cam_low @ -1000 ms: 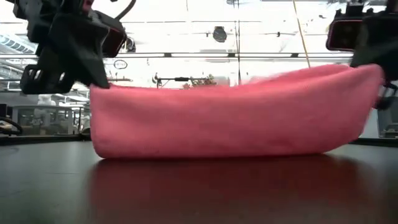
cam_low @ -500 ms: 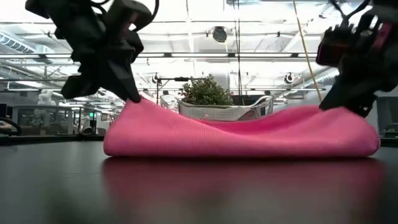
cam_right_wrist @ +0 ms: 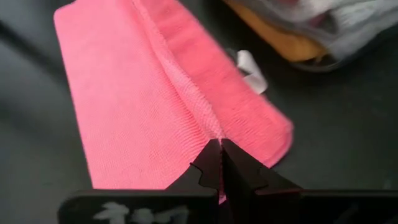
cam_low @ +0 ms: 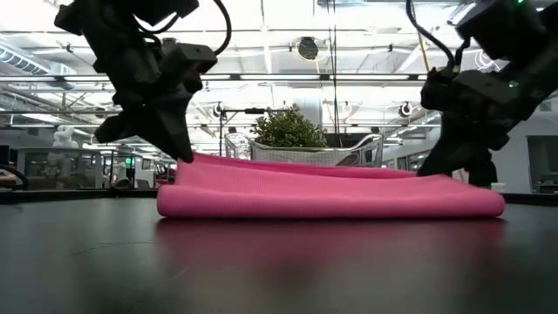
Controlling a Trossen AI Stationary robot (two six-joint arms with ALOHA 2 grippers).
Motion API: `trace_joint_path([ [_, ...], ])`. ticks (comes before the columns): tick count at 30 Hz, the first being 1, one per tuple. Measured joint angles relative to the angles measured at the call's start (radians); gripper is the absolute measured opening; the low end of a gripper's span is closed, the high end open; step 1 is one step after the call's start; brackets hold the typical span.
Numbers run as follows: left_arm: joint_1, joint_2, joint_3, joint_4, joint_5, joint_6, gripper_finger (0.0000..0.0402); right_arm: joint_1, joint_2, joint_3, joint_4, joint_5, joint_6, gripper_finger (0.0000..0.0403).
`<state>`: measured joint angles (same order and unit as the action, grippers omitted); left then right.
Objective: Fold microfiber towels
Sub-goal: Fold the pink microfiber towel
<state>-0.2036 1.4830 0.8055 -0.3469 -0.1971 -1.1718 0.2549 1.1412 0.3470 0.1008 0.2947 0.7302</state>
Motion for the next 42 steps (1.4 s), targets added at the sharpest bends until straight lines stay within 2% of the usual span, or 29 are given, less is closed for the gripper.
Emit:
trace_joint_path([
  [8, 0.050, 0.000, 0.000, 0.006, -0.044, 0.041, 0.0006, -0.062, 0.000, 0.000, 0.000, -0.006, -0.061, 0.0000],
  [15, 0.059, 0.000, 0.000, 0.008, -0.040, 0.037, 0.0044, -0.084, 0.000, 0.000, 0.000, -0.008, -0.088, 0.0005],
  [25, 0.059, 0.000, 0.000, 0.007, -0.068, 0.055, 0.0109, -0.125, 0.000, 0.000, -0.011, -0.008, -0.125, 0.0066],
  [30, 0.059, 0.000, 0.000, 0.010, -0.069, 0.068, 0.0123, -0.147, 0.000, 0.000, -0.043, -0.009, -0.115, 0.0097],
  [32, 0.054, 0.001, -0.001, 0.032, -0.068, 0.077, 0.0123, -0.151, 0.000, 0.000, -0.012, -0.025, -0.101, 0.0107],
  [36, 0.034, 0.001, -0.001, 0.141, -0.068, 0.141, 0.0117, -0.150, -0.005, 0.000, 0.149, -0.134, -0.105, 0.0115],
  [42, 0.006, 0.001, -0.001, 0.213, -0.118, 0.203, 0.0099, -0.149, -0.029, 0.000, 0.359, -0.223, -0.106, 0.0088],
])
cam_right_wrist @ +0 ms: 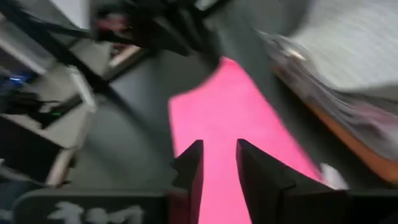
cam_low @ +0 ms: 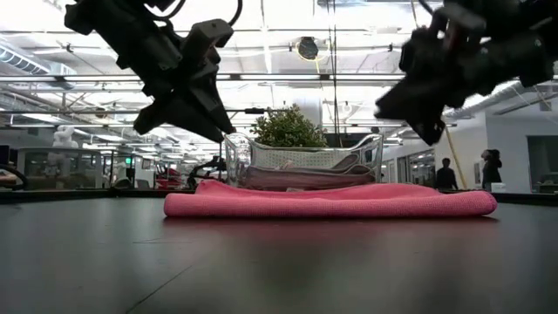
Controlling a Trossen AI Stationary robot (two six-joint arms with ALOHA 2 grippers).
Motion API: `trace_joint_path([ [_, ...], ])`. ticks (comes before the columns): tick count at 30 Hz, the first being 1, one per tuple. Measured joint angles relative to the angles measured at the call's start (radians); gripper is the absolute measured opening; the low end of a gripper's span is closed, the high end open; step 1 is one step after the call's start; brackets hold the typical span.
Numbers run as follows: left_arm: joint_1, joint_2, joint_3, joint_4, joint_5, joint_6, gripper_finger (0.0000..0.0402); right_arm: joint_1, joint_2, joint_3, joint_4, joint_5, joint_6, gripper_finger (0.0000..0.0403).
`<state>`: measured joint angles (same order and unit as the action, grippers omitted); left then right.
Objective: Fold microfiber towels
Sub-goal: Fold the pink microfiber towel
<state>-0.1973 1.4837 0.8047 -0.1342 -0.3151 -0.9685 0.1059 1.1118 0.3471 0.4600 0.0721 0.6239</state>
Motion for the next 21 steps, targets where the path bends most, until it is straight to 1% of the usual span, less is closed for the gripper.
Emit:
trace_joint_path([
  [3, -0.008, 0.000, 0.000, 0.005, -0.012, 0.013, 0.0083, 0.005, -0.006, 0.028, 0.017, -0.046, -0.010, 0.0050],
  [5, -0.011, 0.000, 0.000, 0.013, -0.011, 0.015, 0.0067, 0.017, -0.009, 0.062, -0.014, -0.051, -0.047, 0.0018],
  [6, -0.012, 0.000, 0.000, 0.015, -0.010, 0.015, 0.0058, 0.025, -0.009, 0.088, -0.045, -0.051, -0.074, 0.0009],
  [11, -0.013, 0.000, 0.000, 0.028, -0.008, 0.020, 0.0007, 0.056, -0.009, 0.210, -0.252, -0.044, -0.120, 0.0003],
  [14, -0.015, 0.000, 0.000, 0.048, -0.008, 0.023, 0.0006, 0.081, -0.009, 0.250, -0.331, -0.035, -0.124, 0.0001],
  [17, -0.030, 0.000, 0.000, 0.084, -0.001, 0.024, 0.0003, 0.112, -0.008, 0.253, -0.350, -0.015, -0.117, 0.0001],
  [21, -0.056, 0.011, 0.000, 0.097, -0.001, 0.020, 0.0006, 0.159, 0.007, 0.249, -0.378, 0.040, -0.085, 0.0000],
])
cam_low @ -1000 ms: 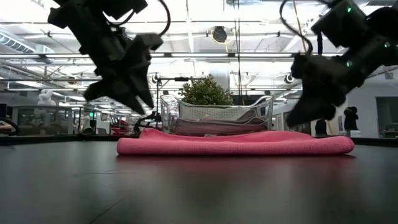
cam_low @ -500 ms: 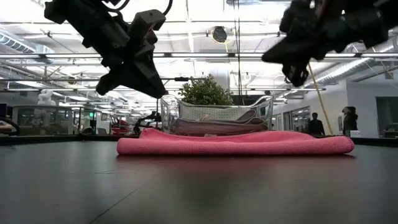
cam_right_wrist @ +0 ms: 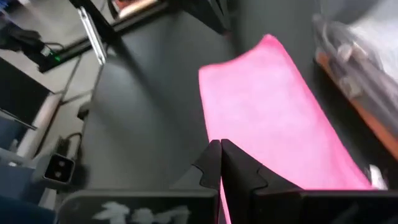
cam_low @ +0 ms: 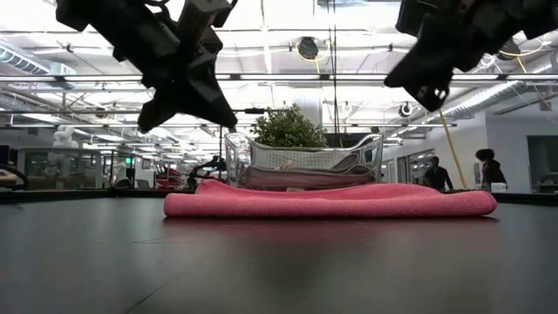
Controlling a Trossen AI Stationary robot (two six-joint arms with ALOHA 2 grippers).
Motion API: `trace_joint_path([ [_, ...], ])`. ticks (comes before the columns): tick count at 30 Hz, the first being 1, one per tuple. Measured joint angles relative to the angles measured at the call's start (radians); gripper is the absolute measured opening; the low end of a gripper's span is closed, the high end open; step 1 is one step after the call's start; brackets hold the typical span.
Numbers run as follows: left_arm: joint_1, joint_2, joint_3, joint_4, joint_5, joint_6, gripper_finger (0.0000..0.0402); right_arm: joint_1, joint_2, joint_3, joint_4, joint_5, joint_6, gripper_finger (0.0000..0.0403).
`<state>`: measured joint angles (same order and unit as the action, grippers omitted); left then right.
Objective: Fold microfiber towels
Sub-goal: Fold the pink microfiber towel
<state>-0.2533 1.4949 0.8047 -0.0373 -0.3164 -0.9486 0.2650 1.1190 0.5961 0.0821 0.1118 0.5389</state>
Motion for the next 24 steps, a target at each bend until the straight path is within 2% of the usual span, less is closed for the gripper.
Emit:
trace_joint_path([
  [5, -0.033, 0.056, 0.001, 0.019, 0.000, -0.022, 0.0003, 0.057, 0.048, -0.020, 0.000, 0.024, 0.065, 0.0000],
  [13, -0.064, 0.196, 0.001, 0.211, 0.001, -0.018, 0.0004, 0.110, 0.163, -0.021, 0.002, 0.023, 0.112, 0.0000],
  [19, -0.064, 0.245, 0.001, 0.220, 0.006, -0.032, 0.0002, 0.131, 0.246, -0.021, 0.008, 0.020, 0.141, 0.0000],
  [24, -0.064, 0.247, 0.001, 0.221, 0.049, -0.039, 0.0004, 0.137, 0.309, -0.021, 0.010, 0.019, 0.149, 0.0000],
])
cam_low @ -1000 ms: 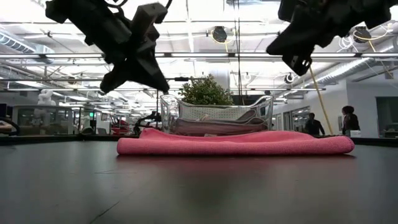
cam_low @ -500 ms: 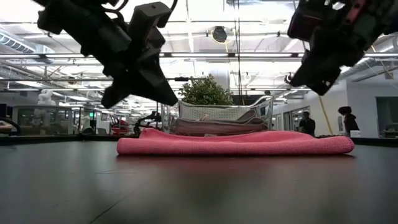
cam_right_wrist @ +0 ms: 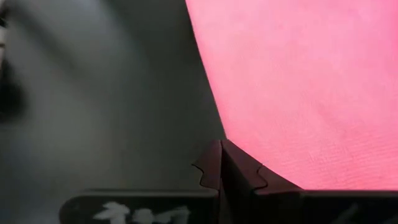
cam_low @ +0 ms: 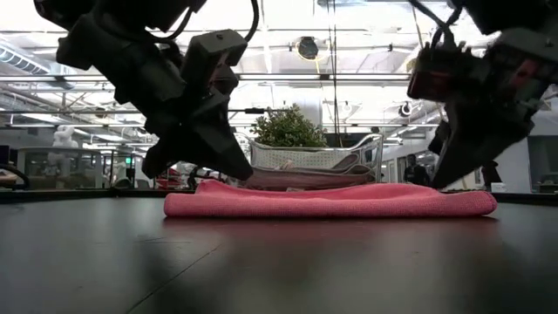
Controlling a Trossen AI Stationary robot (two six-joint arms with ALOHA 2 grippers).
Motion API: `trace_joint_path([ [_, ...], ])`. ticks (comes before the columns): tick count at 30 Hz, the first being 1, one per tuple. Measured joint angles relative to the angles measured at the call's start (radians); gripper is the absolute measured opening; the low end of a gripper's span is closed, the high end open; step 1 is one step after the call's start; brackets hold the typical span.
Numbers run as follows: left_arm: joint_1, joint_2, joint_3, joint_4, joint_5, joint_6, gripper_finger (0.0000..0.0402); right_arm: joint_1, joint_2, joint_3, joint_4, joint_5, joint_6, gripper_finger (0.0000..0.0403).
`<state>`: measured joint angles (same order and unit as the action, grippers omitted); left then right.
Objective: Fold microfiber towels
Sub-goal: Fold the pink microfiber towel
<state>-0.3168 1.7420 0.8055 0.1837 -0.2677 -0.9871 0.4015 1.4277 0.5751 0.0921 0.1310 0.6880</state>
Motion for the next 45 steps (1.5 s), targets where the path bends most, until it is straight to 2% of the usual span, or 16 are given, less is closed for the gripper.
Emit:
trace_joint_path([
  [3, -0.005, 0.000, 0.000, -0.012, 0.033, -0.001, 0.0003, 0.000, 0.034, 0.000, 0.007, 0.001, 0.005, 0.0000],
  [9, -0.027, 0.000, 0.000, -0.095, 0.035, -0.032, 0.0002, 0.000, 0.074, 0.000, 0.010, -0.001, 0.008, 0.0000],
  [21, -0.099, 0.000, 0.000, -0.192, 0.051, -0.152, 0.0004, 0.023, 0.076, 0.000, 0.008, -0.004, 0.056, 0.0000],
  [32, -0.182, 0.000, 0.000, -0.176, 0.054, -0.277, 0.0004, 0.150, 0.076, 0.000, 0.009, -0.005, 0.207, 0.0000],
  [36, -0.204, 0.000, 0.000, -0.105, 0.052, -0.292, 0.0002, 0.191, 0.074, 0.000, 0.057, -0.005, 0.266, 0.0000],
  [42, -0.187, -0.027, 0.000, 0.011, -0.103, -0.182, 0.0002, 0.170, 0.046, 0.000, 0.152, 0.007, 0.163, 0.0000],
  [45, -0.163, -0.042, 0.000, 0.018, -0.184, -0.120, 0.0003, 0.138, 0.031, 0.000, 0.150, 0.059, 0.087, 0.0000],
])
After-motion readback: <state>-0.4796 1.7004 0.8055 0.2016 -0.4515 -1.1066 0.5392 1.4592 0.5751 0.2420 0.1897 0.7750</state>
